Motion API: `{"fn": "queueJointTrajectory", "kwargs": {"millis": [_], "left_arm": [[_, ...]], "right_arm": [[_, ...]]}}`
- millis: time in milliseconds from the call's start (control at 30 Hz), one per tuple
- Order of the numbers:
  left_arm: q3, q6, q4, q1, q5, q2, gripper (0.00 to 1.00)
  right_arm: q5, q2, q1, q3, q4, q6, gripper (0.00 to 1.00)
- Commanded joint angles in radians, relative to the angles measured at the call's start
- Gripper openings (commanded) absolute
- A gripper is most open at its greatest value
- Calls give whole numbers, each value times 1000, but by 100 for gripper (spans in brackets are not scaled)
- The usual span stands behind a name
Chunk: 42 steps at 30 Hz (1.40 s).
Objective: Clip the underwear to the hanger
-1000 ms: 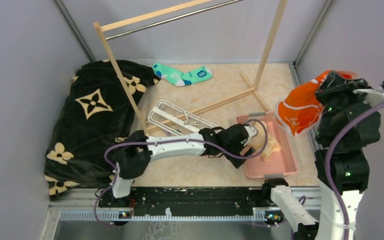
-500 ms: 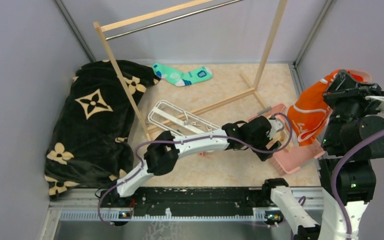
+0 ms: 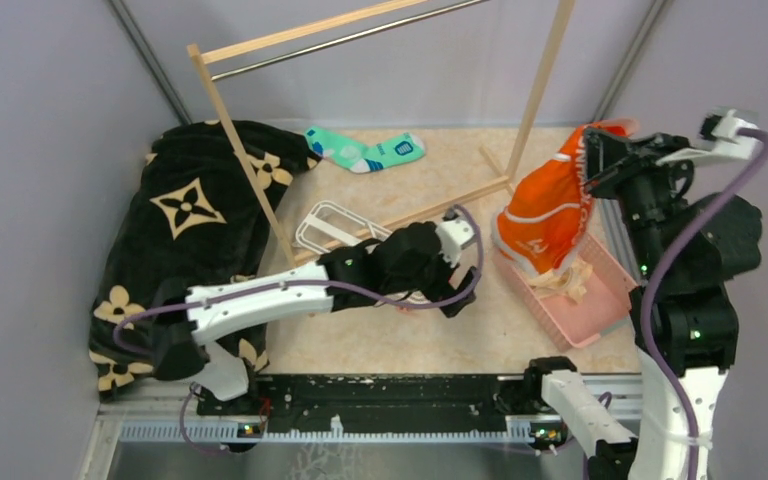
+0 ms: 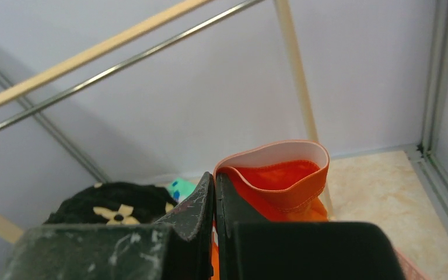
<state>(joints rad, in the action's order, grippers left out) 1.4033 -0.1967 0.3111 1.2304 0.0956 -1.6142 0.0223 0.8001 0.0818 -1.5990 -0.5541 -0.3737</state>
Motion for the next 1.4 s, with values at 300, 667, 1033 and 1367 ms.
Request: {"fn": "queueJointTrajectory", "kwargs": {"millis": [300,667,1033,1367], "left_arm": [[-498,-316,180,-14,131,249,99],[-421,-234,59,-176,122,-43,99],[-180,-64,-47,-299,126,-262,99],[48,70,-89,-382,149,-413,99]], "right_arm": [[-206,68,32,183,-16,1,0],[-195,43,57,215,-20,14,0],[-240,-9,58,251,56,12,0],[-257,-22,58,266,66,17,0]]}}
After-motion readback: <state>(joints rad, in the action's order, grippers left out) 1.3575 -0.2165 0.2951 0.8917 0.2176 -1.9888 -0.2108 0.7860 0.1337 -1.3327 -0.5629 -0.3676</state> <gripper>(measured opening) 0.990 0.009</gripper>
